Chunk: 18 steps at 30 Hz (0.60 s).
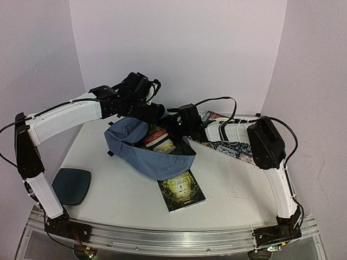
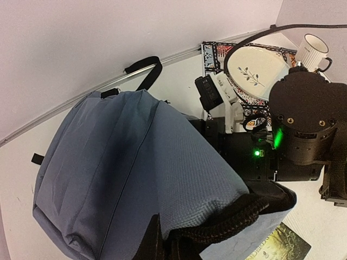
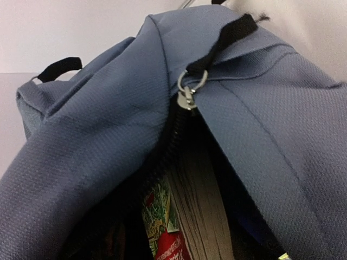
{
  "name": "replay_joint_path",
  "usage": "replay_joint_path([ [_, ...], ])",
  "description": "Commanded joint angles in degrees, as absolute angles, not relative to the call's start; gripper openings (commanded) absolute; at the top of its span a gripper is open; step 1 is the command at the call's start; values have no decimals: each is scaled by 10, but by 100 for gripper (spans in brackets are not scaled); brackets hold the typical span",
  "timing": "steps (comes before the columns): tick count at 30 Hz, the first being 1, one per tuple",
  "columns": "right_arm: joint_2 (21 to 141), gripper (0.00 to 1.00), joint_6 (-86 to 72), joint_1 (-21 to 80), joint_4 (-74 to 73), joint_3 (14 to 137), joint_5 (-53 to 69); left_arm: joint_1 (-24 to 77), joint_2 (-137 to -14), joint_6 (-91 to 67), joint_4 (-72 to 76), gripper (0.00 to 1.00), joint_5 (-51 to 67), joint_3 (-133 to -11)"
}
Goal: Pack the student bag
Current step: Place the book in the largest pocket of the bag, then place the largest pocket of the bag in the student bag.
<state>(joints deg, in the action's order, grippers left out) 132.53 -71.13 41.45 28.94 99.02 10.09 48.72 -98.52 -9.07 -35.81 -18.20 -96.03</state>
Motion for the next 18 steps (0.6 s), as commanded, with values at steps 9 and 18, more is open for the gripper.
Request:
replay_joint_path([
  [9, 1157, 98, -516, 417, 137, 904, 127, 456, -955, -88, -315, 0, -200, -938],
  [18, 1024, 98, -352, 417, 5, 788, 80, 400, -982, -64, -314, 0, -203, -941],
])
